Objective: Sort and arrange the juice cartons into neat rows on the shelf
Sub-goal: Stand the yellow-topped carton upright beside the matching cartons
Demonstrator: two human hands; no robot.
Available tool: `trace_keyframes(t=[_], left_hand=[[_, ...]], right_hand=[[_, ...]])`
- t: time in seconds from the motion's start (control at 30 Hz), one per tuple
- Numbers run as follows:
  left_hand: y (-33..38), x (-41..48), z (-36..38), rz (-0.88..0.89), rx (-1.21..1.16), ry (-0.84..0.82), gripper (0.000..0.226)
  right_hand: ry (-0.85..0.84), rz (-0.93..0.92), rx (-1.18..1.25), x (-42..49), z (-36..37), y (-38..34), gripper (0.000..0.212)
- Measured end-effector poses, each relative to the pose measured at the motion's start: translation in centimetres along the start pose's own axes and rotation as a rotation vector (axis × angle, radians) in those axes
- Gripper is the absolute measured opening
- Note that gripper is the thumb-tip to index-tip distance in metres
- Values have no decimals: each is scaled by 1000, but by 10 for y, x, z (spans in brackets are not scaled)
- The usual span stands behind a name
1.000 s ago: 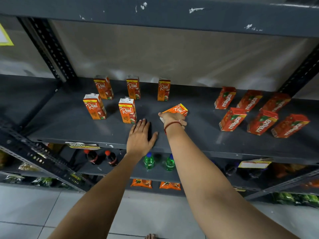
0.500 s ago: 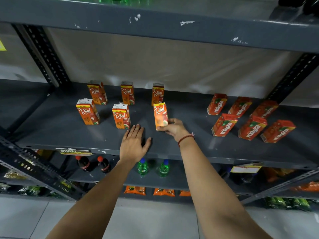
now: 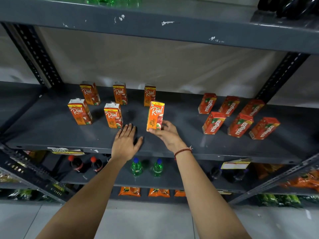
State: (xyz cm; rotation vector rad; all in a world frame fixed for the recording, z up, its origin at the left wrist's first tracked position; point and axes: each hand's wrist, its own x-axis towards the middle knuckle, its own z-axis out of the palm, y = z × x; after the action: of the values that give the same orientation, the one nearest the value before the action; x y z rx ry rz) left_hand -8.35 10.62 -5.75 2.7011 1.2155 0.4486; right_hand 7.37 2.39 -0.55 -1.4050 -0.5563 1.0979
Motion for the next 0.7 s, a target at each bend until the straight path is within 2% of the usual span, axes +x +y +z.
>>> trace_keyframes(t=[0.07, 0.13, 0.27, 0.37, 0.5, 0.7], left_hand=[[0, 0, 0, 0, -1, -3, 80], [0, 0, 0, -5, -3, -5, 74], [0, 0, 0, -6, -24, 1, 69], [-1, 0, 1, -8, -31, 1, 65], [-2, 1, 3, -10, -40, -1, 62], [-2, 1, 3, -10, -44, -4, 64]], right_hand=[[-31, 0, 103, 1, -2, 2, 50], [-23, -28, 102, 5, -3, 2, 51], [114, -90, -211, 17, 0, -3, 59], [184, -164, -369, 28, 6, -7, 56], [165, -276, -548, 42, 19, -5, 59], [107, -322, -636, 52, 21, 6, 61]])
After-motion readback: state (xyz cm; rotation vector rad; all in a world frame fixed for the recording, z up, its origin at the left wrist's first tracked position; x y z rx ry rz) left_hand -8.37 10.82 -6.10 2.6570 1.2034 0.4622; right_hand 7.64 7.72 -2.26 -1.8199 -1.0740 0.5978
